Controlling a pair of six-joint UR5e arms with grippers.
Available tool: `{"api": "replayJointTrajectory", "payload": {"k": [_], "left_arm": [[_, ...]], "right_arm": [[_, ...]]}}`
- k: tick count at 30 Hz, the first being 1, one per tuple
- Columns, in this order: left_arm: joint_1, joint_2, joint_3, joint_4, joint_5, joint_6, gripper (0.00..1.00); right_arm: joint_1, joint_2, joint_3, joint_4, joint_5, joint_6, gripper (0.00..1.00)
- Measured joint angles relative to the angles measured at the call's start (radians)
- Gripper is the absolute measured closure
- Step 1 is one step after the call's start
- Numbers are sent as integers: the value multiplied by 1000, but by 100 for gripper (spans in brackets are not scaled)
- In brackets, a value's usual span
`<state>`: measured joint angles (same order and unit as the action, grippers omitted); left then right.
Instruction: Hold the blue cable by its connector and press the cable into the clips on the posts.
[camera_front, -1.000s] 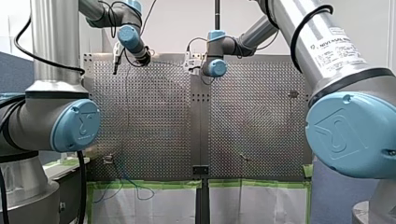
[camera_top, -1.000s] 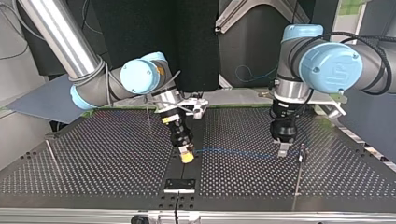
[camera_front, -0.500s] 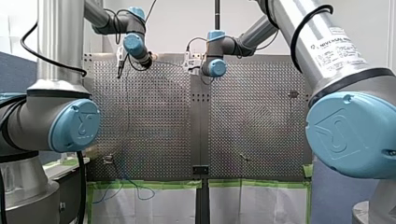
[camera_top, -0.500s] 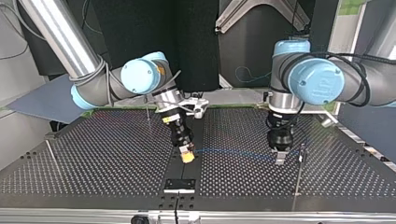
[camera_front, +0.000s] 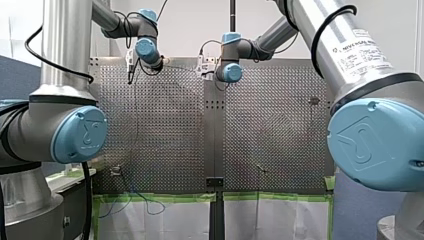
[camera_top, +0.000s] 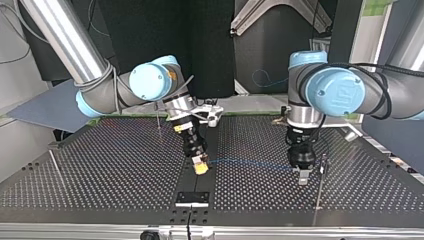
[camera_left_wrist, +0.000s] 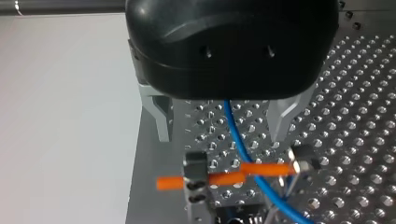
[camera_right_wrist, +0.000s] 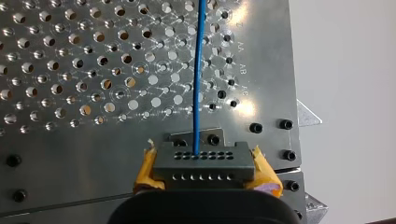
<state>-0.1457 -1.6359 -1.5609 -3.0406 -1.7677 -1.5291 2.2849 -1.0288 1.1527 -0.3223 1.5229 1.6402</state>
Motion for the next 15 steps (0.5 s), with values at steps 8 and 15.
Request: {"api": "replayJointTrajectory", "payload": {"k": [8,15], "left_arm": [[-7,-34,38,-19,-12,-9,0],[-6,-37,72,-15,-34,-21,0]], "right_arm": [[-2,0,0,0,-1,0,100],[-5,0,0,0,0,0,100]]}}
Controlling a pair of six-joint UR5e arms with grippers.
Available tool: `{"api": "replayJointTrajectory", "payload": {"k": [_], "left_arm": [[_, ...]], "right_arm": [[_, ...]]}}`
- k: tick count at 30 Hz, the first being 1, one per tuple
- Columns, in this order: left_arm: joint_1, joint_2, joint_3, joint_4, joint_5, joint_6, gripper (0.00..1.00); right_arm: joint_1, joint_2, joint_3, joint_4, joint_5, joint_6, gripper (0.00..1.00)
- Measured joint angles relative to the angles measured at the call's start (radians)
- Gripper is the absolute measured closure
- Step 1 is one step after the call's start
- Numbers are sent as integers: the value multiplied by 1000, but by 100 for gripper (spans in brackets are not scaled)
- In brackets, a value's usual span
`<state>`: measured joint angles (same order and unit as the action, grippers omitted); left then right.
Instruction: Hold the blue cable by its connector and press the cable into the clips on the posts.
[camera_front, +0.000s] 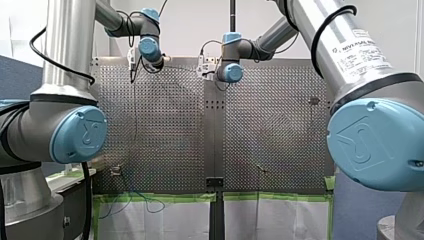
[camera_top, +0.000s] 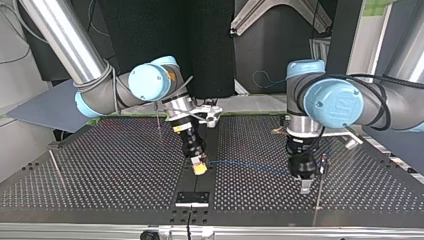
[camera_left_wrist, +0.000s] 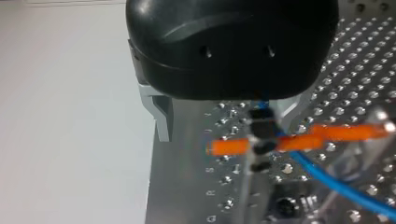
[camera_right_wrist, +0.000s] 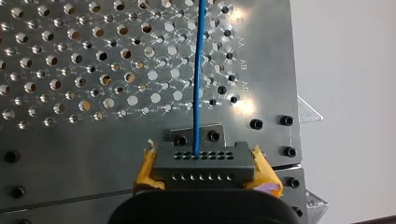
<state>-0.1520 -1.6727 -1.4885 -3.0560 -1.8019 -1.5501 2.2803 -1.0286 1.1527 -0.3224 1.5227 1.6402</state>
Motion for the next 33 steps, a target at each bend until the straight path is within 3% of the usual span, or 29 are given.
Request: {"api": "replayJointTrajectory", "payload": {"k": [10,11,12,14,15,17,18,19,33], "left_arm": [[-1,-1,3,-24,-2,7,0],[-1,-1,3,-24,-2,8,9],[-2,-1,3,-25,-1,8,9],[-2,-1,3,-25,2,9,51],[-2,-1,3,-25,4,10,51],[-2,-1,3,-24,5,10,86],[-2,-1,3,-24,5,10,86],[-2,-1,3,-23,5,10,100],[-2,-1,3,-44,-7,-14,100]], "right_arm": [[0,0,0,0,1,0,100],[0,0,0,0,0,0,100],[0,0,0,0,0,0,100],[0,0,0,0,0,0,100],[0,0,0,0,0,0,100],[0,0,0,0,-1,0,100],[0,0,0,0,0,0,100],[1,0,0,0,0,0,100],[3,0,0,11,1,0,100]]}}
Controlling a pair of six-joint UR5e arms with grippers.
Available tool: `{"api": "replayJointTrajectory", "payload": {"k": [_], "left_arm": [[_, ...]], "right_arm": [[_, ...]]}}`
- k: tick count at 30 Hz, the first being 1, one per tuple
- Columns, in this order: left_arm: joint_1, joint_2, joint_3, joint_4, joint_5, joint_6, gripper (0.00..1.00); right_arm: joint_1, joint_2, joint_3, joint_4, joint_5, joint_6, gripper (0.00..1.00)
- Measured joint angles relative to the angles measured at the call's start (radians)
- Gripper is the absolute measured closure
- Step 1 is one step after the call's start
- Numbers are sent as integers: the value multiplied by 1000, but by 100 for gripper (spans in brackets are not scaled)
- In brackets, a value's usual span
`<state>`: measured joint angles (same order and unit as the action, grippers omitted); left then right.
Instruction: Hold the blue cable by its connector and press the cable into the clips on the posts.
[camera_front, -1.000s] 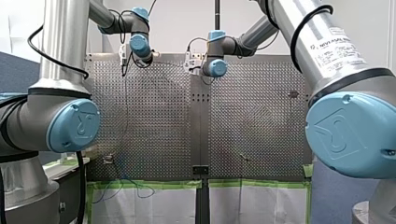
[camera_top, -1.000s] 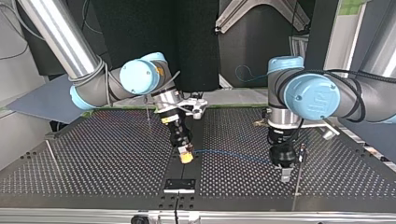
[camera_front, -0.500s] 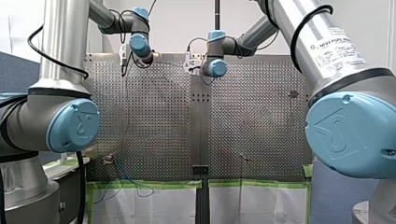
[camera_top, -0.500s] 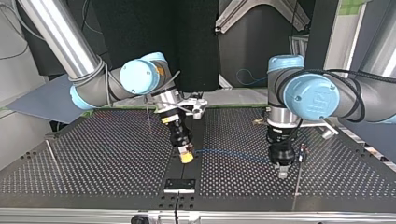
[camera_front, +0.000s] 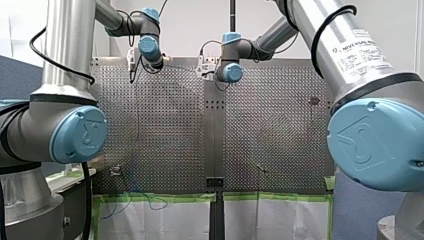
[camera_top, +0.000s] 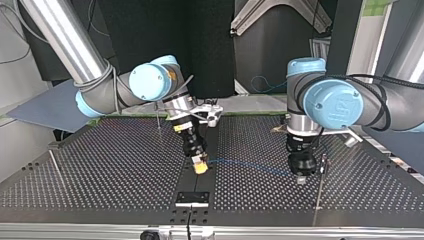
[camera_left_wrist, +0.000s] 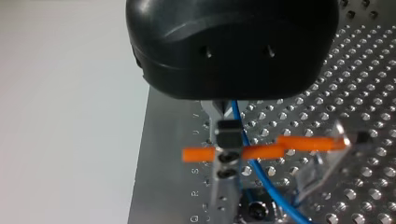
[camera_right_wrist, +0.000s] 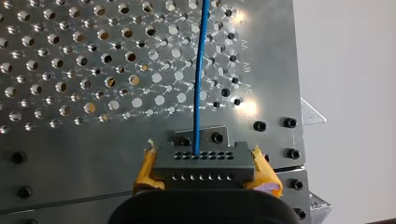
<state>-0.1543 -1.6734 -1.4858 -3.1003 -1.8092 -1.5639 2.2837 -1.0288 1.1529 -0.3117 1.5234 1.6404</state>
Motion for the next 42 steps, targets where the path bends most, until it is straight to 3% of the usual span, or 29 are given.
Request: {"api": "replayJointTrajectory", "payload": {"k": [8,17,23,31,36,42], "left_arm": [[-9,0,-21,-4,4,5,100],[-36,-19,-90,48,2,17,100],[-80,-68,-103,69,-38,37,100],[-153,-142,-112,138,-111,25,100],[-208,-196,-152,193,-159,17,100],[-272,-217,-215,258,-170,11,100]], "right_arm": [[-3,0,12,22,0,2,100],[-9,-1,86,28,34,1,100],[-11,-1,139,26,68,-5,100],[-16,-2,207,20,114,-46,100],[-21,-2,255,9,134,-63,100],[-29,-2,316,-29,157,-68,100]]}}
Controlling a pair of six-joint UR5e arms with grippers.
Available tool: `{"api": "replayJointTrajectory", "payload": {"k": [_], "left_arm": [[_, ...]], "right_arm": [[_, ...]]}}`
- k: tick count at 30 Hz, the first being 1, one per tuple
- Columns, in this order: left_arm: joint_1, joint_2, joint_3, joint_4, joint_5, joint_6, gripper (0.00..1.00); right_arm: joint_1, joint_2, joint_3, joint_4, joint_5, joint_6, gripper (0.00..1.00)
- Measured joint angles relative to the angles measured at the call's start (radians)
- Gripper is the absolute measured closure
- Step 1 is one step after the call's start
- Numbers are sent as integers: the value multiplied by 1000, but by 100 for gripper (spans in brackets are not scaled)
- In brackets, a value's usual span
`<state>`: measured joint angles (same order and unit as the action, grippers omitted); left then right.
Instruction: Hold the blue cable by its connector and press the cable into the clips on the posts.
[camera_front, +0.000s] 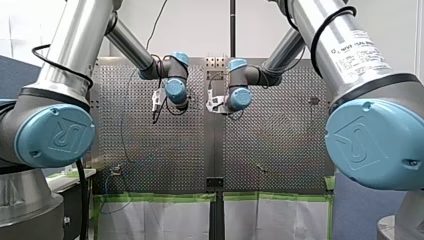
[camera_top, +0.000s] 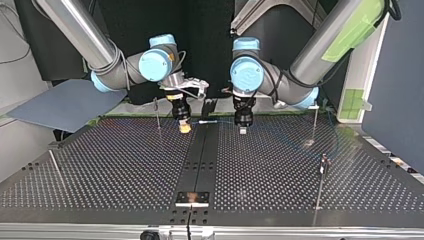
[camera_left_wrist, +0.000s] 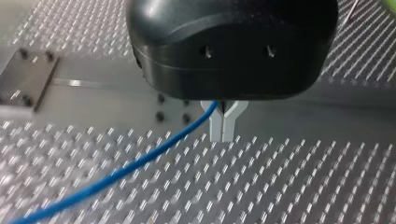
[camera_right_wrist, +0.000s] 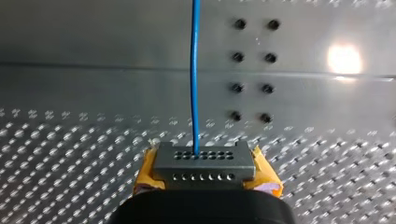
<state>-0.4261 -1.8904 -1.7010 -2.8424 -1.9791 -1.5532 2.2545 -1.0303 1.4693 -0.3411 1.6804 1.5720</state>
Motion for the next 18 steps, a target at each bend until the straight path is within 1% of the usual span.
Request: {"api": "replayJointTrajectory", "payload": {"k": [4,7,12,15,18], "left_arm": [[-18,-3,-36,36,0,-2,100],[-28,-19,-63,64,3,-14,100],[-51,-63,-106,111,3,-32,100],[-66,-92,-116,141,4,-55,100],[-78,-119,-119,168,2,-70,100]], "right_arm": [[-4,0,41,-38,21,1,100],[-7,0,70,-68,36,2,100],[-13,0,116,-114,66,1,100],[-19,1,142,-140,80,3,100],[-27,1,171,-169,86,2,100]]}}
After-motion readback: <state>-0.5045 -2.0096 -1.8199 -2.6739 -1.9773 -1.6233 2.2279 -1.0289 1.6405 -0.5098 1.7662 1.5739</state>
